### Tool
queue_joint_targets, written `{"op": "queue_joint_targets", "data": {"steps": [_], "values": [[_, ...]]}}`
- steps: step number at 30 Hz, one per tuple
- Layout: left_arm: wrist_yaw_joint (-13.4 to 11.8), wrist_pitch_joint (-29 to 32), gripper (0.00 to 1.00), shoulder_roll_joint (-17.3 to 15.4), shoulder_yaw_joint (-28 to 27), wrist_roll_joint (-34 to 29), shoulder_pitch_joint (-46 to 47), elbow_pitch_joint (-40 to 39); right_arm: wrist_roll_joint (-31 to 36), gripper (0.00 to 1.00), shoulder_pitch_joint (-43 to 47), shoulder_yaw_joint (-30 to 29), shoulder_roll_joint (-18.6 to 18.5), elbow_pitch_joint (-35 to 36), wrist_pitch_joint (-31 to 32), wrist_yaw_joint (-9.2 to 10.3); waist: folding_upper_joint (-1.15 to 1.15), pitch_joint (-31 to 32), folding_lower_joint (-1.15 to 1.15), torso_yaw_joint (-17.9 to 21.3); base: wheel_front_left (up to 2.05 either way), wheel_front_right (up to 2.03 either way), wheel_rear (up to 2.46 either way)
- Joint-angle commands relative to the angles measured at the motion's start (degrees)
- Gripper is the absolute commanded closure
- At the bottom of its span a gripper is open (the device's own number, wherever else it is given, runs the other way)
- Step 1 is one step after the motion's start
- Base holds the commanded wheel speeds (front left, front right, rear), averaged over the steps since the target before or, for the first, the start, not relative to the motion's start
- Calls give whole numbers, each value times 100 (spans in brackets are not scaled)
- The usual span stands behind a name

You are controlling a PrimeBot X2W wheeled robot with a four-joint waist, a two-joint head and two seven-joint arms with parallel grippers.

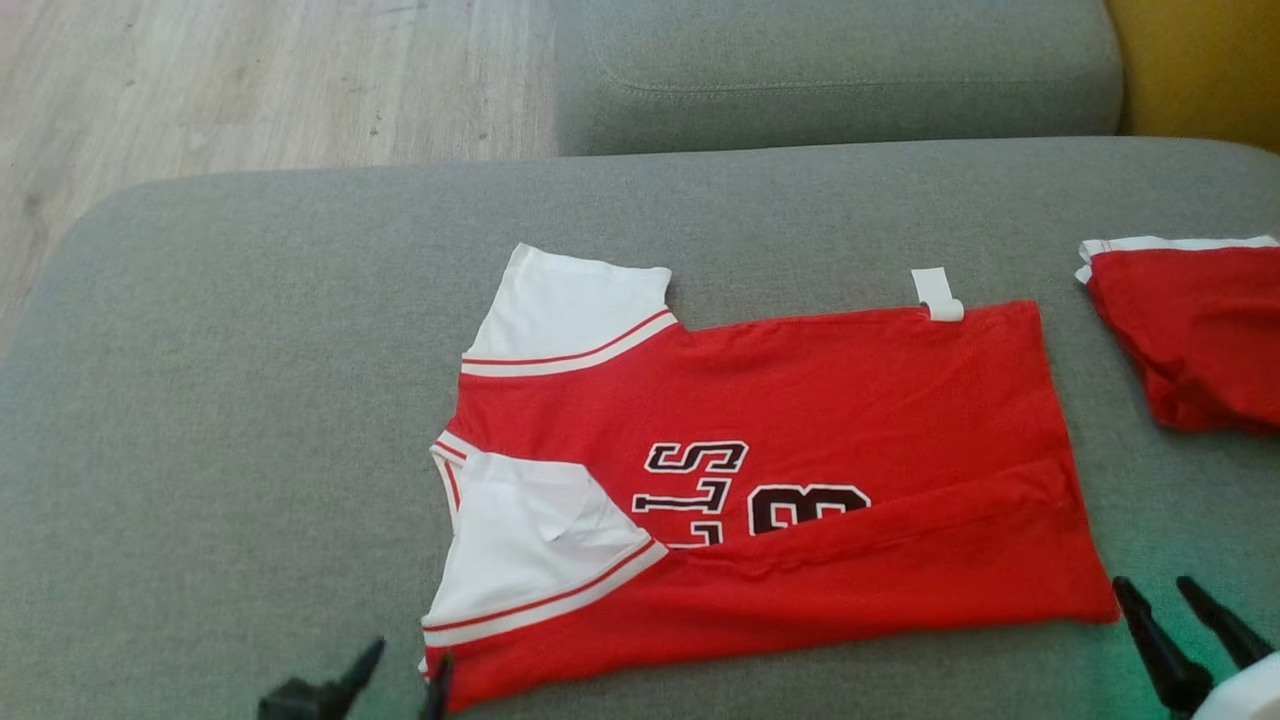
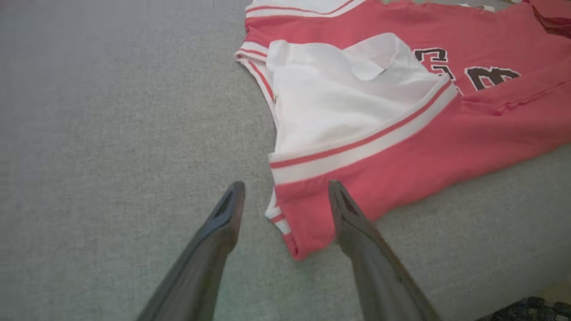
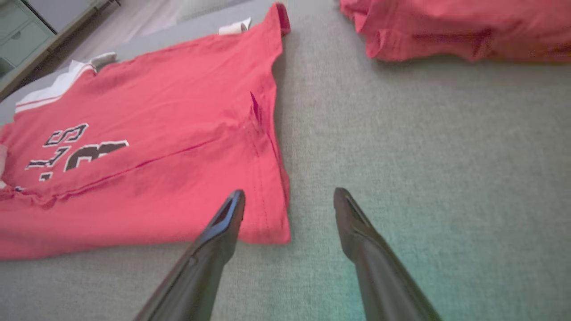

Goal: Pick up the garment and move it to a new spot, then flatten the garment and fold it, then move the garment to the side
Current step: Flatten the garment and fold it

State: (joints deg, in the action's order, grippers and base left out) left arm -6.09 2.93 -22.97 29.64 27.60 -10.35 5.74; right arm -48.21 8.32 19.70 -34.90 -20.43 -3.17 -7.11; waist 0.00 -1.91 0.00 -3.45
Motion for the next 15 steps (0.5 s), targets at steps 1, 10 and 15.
{"op": "queue_joint_targets", "data": {"steps": [1,10,15], "values": [[-51,-73,0,-182,-315,-85,484,-172,129,0,-27,-150,-160,254,-122,-37,0,-36,0,36,0,0,0],[664,355,0,-651,-588,71,2140,-291,648,0,-124,-599,114,975,189,-37,0,-384,0,208,0,0,0],[1152,967,0,-823,-640,389,3530,69,922,0,-342,-727,234,1423,458,-37,0,-835,0,404,0,0,0]]}}
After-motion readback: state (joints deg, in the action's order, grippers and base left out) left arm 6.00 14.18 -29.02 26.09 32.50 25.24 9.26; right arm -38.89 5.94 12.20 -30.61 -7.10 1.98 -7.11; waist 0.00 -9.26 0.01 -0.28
